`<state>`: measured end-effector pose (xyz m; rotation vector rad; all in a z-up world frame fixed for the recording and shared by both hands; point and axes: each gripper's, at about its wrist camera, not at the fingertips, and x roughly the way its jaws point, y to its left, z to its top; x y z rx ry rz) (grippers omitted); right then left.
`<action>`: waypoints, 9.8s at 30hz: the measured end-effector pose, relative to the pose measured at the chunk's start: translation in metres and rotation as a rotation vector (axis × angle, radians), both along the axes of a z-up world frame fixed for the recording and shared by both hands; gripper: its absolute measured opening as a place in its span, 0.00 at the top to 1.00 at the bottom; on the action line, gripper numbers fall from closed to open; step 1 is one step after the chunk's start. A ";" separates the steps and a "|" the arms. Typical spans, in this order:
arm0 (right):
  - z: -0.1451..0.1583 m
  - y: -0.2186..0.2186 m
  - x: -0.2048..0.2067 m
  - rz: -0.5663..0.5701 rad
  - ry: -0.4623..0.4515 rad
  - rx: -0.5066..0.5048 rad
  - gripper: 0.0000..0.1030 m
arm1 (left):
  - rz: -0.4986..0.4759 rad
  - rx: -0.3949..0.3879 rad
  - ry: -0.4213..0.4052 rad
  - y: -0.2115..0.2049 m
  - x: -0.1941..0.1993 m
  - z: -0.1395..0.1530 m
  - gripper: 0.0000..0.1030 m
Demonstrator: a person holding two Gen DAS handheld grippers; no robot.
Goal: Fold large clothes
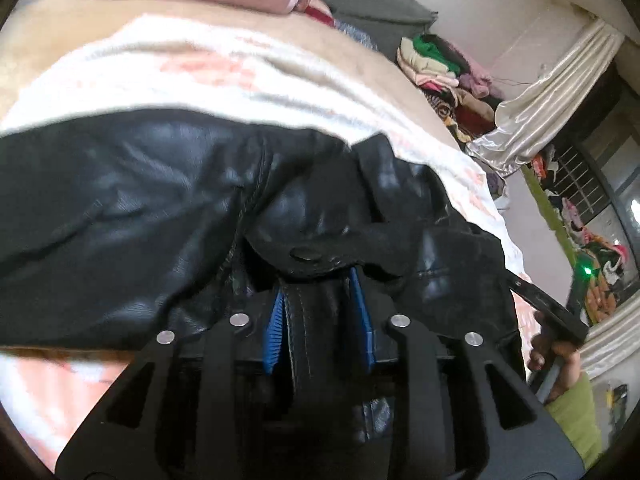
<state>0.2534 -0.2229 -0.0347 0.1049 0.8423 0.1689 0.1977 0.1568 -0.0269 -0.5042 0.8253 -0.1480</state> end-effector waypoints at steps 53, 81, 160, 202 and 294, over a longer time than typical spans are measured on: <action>0.071 0.144 -0.114 0.304 -0.128 -0.007 0.04 | 0.119 0.152 0.009 0.012 -0.077 0.037 0.09; 0.095 0.303 -0.105 0.560 -0.154 0.013 0.04 | 0.607 0.101 0.040 0.153 -0.127 0.030 0.09; 0.100 0.063 -0.142 0.203 -0.172 0.320 0.04 | 0.362 0.226 -0.438 0.007 -0.109 0.188 1.00; 0.047 -0.072 -0.125 -0.132 -0.070 0.467 0.04 | -0.424 0.526 -0.080 -0.252 -0.024 0.009 0.23; 0.021 0.072 -0.013 0.167 -0.019 -0.014 0.46 | -0.121 0.207 0.020 -0.048 0.021 0.005 0.55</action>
